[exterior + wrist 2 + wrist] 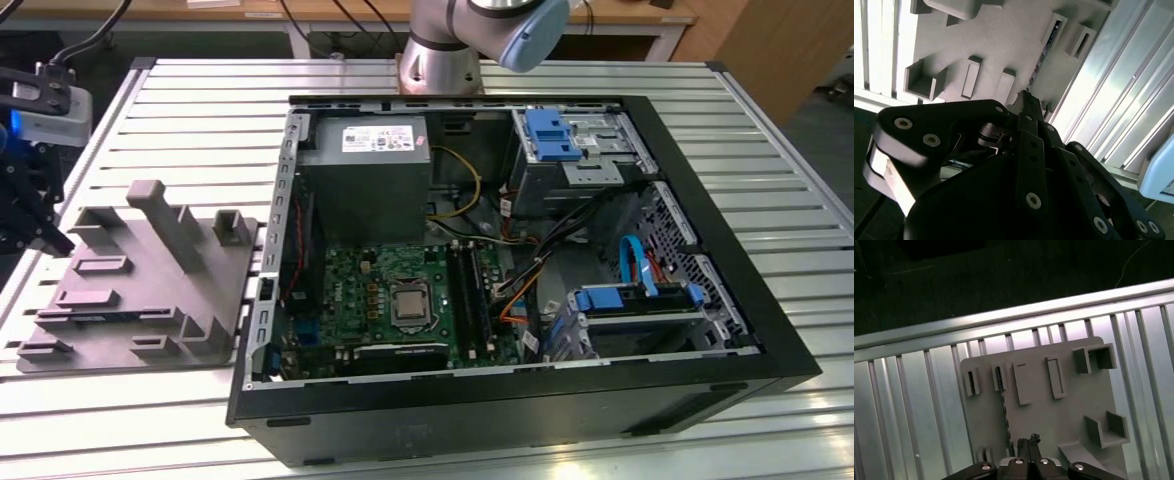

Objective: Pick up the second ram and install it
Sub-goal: 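Pick up the second ram and move it above second insertion slot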

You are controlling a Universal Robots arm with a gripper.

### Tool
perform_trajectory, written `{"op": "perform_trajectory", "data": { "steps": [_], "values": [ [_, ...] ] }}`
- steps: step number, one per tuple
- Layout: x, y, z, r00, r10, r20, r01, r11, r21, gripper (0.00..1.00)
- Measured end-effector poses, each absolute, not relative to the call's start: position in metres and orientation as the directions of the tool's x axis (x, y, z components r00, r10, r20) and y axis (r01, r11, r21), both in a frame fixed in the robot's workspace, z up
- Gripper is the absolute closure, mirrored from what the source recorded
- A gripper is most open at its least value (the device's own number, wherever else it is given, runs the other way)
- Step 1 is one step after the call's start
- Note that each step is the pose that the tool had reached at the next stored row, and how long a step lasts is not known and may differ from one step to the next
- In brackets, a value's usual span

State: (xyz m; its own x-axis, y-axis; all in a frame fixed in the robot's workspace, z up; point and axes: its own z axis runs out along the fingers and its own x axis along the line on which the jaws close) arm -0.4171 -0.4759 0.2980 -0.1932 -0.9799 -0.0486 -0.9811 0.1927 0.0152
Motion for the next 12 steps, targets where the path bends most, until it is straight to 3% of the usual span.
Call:
{"op": "perform_trajectory", "data": {
  "steps": [4,12],
  "values": [
    [-0.4171,-0.4759,0.2967,-0.129,-0.99,-0.048,-0.992,0.128,0.015,0.9],
    [-0.4171,-0.4759,0.2953,-0.123,-0.991,-0.049,-0.992,0.123,0.015,0.9]
  ]
}}
